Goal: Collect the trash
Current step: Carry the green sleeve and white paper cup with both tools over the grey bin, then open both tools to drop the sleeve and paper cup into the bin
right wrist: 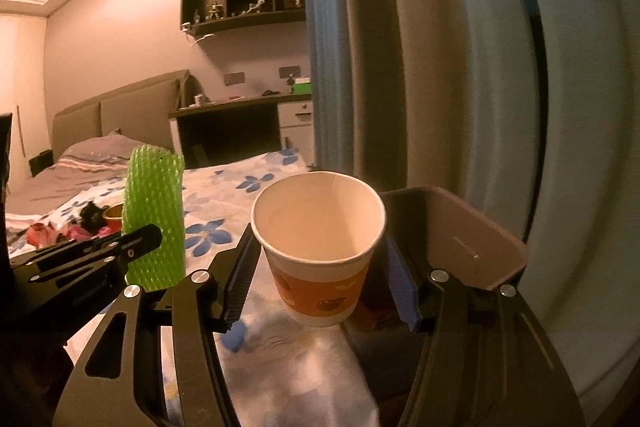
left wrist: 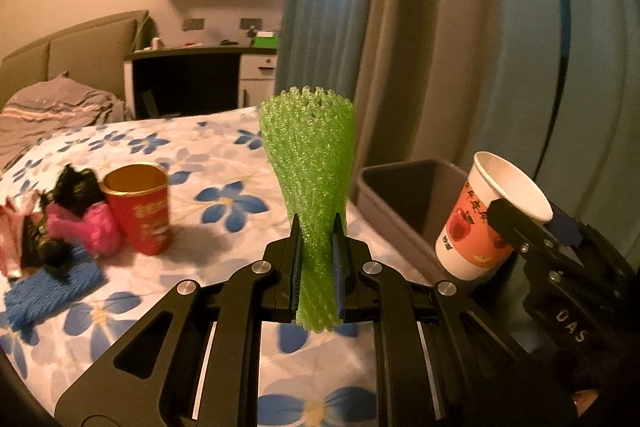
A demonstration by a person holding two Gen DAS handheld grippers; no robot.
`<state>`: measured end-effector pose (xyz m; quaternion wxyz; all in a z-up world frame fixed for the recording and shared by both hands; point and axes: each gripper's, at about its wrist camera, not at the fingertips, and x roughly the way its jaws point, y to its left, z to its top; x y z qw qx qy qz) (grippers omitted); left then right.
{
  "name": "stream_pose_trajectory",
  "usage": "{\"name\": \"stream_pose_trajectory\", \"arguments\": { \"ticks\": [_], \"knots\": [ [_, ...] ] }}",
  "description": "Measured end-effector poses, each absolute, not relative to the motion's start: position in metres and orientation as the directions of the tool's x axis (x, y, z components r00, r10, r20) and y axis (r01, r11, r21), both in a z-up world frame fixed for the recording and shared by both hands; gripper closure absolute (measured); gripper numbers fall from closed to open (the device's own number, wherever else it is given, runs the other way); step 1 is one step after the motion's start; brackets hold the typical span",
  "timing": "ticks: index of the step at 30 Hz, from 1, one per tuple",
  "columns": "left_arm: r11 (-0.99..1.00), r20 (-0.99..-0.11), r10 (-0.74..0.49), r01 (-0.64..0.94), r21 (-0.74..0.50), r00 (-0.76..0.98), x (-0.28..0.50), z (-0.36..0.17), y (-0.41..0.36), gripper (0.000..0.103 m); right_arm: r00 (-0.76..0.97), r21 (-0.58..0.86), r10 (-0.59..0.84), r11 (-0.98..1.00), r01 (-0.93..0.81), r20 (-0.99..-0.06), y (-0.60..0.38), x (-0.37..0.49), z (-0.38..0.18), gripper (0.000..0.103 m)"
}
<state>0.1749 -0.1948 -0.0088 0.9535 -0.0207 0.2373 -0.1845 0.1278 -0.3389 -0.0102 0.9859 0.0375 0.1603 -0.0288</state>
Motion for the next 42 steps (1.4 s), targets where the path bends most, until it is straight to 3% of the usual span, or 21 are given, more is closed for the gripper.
{"name": "stream_pose_trajectory", "arguments": {
  "ticks": [16, 32, 42],
  "knots": [
    [0.855, -0.415, -0.516, 0.478, -0.199, 0.750, 0.213, -0.013, -0.268, 0.091, 0.934, 0.026, -0.192, 0.977, 0.210, -0.300, -0.385, 0.147, -0.022, 0.044],
    [0.772, -0.444, -0.631, 0.573, -0.275, 0.637, 0.241, -0.042, -0.311, 0.090, 0.917, 0.036, -0.220, 0.969, 0.246, -0.332, -0.409, 0.152, -0.038, 0.044],
    [0.763, -0.475, -0.640, 0.571, -0.302, 0.604, 0.248, -0.051, -0.312, 0.086, 0.909, 0.039, -0.219, 0.968, 0.249, -0.355, -0.415, 0.160, -0.043, 0.043]
  ]
}}
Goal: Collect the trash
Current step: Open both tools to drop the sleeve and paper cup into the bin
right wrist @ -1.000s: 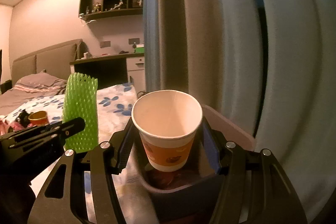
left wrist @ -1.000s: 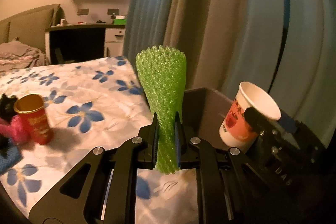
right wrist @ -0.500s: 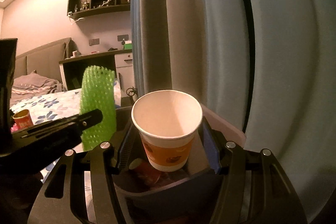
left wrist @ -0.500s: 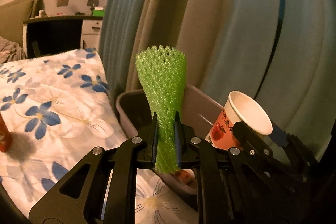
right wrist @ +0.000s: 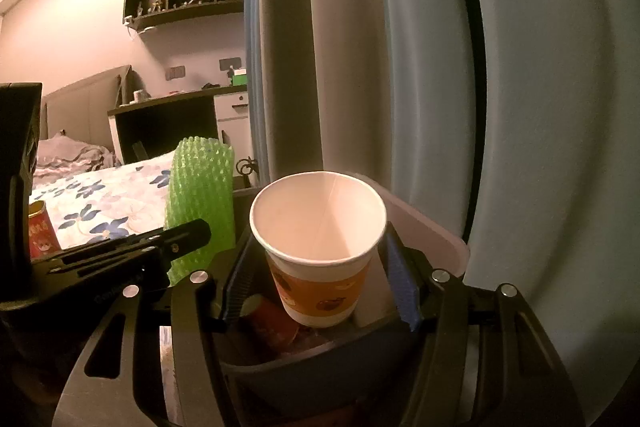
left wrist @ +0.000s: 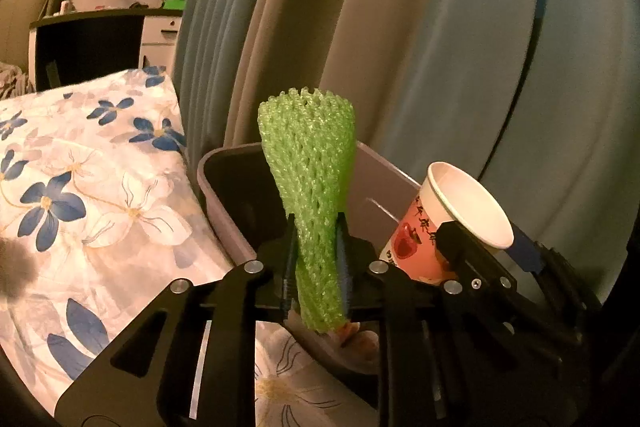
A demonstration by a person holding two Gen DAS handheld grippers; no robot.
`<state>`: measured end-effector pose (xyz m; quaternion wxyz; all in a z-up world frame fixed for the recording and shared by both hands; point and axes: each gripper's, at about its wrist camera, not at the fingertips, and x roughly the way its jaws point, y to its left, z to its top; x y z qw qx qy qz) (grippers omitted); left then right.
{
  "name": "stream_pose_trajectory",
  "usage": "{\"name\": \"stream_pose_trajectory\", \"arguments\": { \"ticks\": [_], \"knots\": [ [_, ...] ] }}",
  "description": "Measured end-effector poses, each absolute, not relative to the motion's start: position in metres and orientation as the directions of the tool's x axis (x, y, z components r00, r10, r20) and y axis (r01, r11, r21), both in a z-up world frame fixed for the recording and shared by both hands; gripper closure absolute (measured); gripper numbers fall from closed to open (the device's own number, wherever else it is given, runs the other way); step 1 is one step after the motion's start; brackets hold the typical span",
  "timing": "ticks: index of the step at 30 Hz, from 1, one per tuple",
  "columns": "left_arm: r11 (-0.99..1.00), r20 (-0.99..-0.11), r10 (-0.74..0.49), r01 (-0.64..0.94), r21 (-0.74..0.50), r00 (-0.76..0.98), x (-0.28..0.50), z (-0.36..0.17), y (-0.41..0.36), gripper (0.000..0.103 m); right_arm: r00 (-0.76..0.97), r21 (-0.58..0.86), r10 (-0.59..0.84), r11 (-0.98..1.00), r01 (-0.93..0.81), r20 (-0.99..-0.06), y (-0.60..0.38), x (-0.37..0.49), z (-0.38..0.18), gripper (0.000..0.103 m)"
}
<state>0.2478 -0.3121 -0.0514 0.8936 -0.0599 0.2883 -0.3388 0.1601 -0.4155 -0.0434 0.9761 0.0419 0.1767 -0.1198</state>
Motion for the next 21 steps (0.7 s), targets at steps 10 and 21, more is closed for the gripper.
{"name": "stream_pose_trajectory", "arguments": {
  "ticks": [10, 21],
  "knots": [
    [0.742, -0.499, -0.664, 0.570, -0.352, 0.556, 0.254, -0.059, -0.312, 0.074, 0.902, 0.045, -0.220, 0.966, 0.254, -0.371, -0.418, 0.159, -0.047, 0.042],
    [0.760, -0.522, -0.648, 0.506, -0.407, 0.554, 0.265, -0.068, -0.297, 0.035, 0.897, 0.056, -0.215, 0.965, 0.255, -0.385, -0.421, 0.158, -0.050, 0.041]
  ]
}}
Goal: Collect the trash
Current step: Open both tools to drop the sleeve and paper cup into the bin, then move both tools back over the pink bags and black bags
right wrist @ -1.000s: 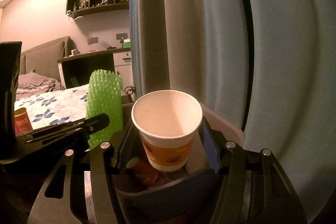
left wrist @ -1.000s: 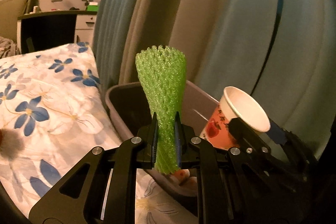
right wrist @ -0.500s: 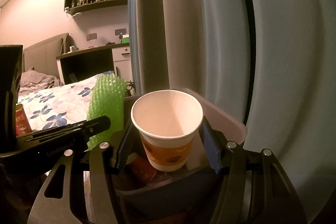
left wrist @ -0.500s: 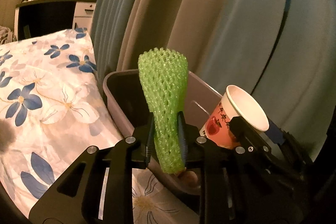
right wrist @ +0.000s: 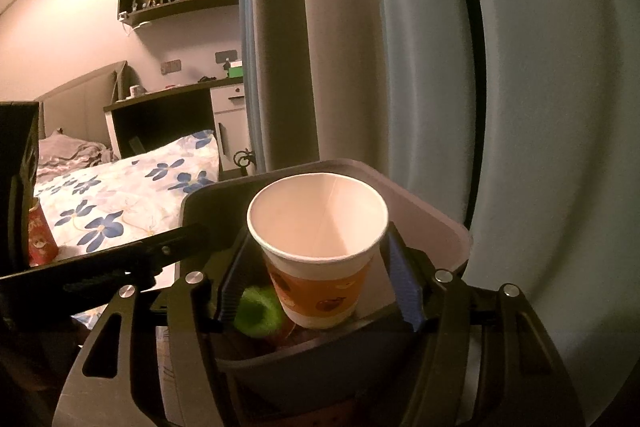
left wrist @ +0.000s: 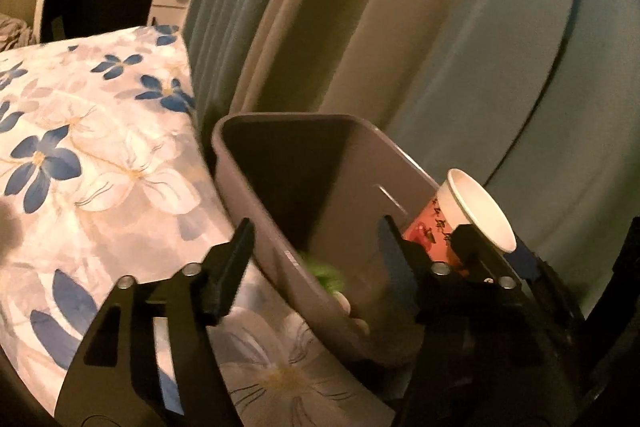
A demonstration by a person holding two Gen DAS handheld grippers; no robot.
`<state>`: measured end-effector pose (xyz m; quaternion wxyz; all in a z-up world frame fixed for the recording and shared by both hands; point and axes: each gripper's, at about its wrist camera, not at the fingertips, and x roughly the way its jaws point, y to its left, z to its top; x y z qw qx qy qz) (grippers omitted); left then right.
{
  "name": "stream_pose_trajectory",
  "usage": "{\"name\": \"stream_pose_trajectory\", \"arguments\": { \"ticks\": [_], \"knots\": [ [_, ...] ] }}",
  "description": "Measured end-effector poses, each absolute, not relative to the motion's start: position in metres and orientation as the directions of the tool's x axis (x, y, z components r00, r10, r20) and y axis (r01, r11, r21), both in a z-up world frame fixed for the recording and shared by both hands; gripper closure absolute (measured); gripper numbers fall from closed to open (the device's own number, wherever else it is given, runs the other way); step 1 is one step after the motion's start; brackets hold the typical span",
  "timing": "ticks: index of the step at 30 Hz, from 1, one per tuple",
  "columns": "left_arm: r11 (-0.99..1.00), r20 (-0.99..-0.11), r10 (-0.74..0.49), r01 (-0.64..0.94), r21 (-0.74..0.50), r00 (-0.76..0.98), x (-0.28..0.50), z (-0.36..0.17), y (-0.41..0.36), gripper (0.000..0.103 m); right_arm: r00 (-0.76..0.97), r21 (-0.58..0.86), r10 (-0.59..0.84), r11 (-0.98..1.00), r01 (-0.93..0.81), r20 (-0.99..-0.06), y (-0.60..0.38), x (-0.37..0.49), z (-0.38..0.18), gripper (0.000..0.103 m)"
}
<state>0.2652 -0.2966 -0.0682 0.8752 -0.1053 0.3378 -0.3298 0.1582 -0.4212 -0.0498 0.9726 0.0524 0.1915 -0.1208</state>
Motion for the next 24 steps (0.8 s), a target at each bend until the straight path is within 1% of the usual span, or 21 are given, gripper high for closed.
{"name": "stream_pose_trajectory", "arguments": {
  "ticks": [2, 4, 8, 10, 18, 20, 22, 24],
  "knots": [
    [0.770, -0.515, -0.638, 0.484, -0.416, 0.572, 0.265, -0.067, -0.289, 0.023, 0.896, 0.052, -0.214, 0.966, 0.253, -0.388, -0.421, 0.159, -0.050, 0.041],
    [0.788, -0.509, -0.615, 0.463, -0.405, 0.602, 0.263, -0.063, -0.283, 0.016, 0.895, 0.051, -0.211, 0.967, 0.250, -0.394, -0.420, 0.160, -0.052, 0.039],
    [0.840, -0.508, -0.543, 0.429, -0.333, 0.669, 0.252, -0.053, -0.270, 0.009, 0.895, 0.056, -0.207, 0.967, 0.248, -0.395, -0.420, 0.163, -0.051, 0.036],
    [0.856, -0.510, -0.517, 0.415, -0.309, 0.688, 0.247, -0.051, -0.262, 0.008, 0.897, 0.057, -0.208, 0.967, 0.249, -0.389, -0.419, 0.163, -0.049, 0.033],
    [0.908, -0.503, -0.418, 0.337, -0.249, 0.757, 0.231, -0.038, -0.219, 0.007, 0.910, 0.063, -0.209, 0.967, 0.246, -0.358, -0.412, 0.152, -0.035, 0.030],
    [0.926, -0.500, -0.377, 0.304, -0.224, 0.779, 0.224, -0.035, -0.204, 0.007, 0.915, 0.074, -0.199, 0.968, 0.239, -0.350, -0.407, 0.145, -0.030, 0.030],
    [0.942, -0.497, -0.335, 0.269, -0.202, 0.801, 0.217, -0.032, -0.189, 0.007, 0.920, 0.080, -0.191, 0.969, 0.232, -0.342, -0.402, 0.140, -0.028, 0.024],
    [0.956, -0.494, -0.292, 0.233, -0.180, 0.819, 0.211, -0.030, -0.172, 0.007, 0.928, 0.094, -0.173, 0.972, 0.215, -0.331, -0.394, 0.132, -0.023, 0.023]
  ]
}}
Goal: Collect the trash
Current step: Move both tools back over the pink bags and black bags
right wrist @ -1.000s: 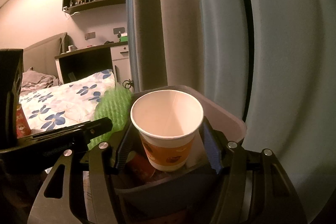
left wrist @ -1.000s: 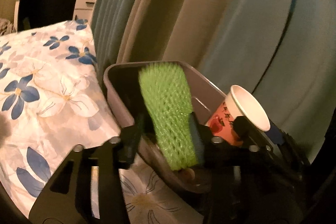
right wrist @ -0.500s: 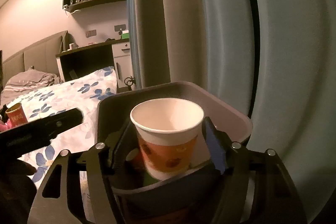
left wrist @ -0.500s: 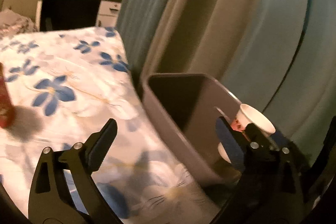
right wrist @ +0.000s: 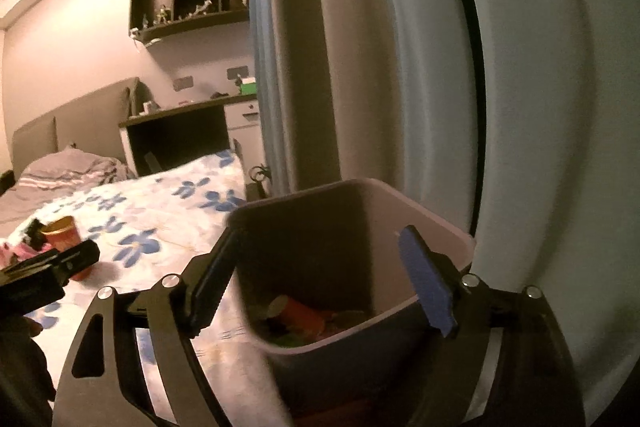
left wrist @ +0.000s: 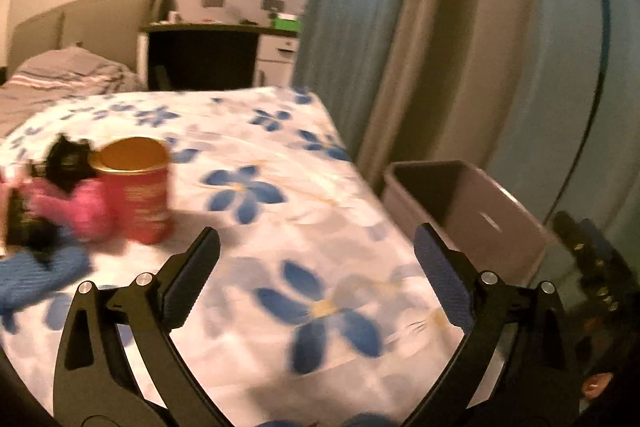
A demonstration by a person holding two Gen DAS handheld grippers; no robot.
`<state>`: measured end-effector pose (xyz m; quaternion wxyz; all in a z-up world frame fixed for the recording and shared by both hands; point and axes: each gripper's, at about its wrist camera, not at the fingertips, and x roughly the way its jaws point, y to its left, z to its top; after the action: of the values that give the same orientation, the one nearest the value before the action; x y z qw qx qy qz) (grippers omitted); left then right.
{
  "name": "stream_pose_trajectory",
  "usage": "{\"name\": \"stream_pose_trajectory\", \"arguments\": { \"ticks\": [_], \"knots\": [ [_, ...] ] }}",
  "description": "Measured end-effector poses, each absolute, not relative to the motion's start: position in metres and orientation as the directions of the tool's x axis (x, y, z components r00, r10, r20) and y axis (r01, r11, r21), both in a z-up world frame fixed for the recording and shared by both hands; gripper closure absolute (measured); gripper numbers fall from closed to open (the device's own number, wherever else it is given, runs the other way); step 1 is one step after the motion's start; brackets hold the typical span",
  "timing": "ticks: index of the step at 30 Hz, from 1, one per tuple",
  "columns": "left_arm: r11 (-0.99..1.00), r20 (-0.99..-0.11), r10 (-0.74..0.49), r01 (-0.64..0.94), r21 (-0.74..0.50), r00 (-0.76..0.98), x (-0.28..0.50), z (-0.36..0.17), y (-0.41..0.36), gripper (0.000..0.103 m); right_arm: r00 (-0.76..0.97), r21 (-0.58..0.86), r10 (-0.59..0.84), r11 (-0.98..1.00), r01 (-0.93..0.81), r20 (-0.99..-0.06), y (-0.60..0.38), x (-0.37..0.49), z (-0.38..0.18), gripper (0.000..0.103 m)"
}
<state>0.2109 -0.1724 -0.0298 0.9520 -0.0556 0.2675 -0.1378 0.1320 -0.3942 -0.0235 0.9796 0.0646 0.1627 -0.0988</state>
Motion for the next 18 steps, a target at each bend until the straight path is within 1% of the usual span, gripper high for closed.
{"name": "stream_pose_trajectory", "arguments": {
  "ticks": [3, 10, 18],
  "knots": [
    [0.971, -0.488, -0.234, 0.179, -0.158, 0.841, 0.201, -0.027, -0.145, 0.007, 0.937, 0.098, -0.145, 0.978, 0.184, -0.319, -0.378, 0.124, -0.018, 0.023],
    [0.987, -0.479, -0.112, 0.043, -0.154, 0.871, 0.178, -0.021, -0.080, 0.007, 0.954, 0.091, -0.047, 0.993, 0.077, -0.295, -0.329, 0.114, -0.009, 0.023],
    [0.987, -0.460, 0.015, -0.087, -0.135, 0.888, 0.152, -0.020, -0.016, 0.007, 0.948, 0.056, 0.082, 0.996, -0.068, -0.307, -0.265, 0.112, -0.008, 0.023]
  ]
}}
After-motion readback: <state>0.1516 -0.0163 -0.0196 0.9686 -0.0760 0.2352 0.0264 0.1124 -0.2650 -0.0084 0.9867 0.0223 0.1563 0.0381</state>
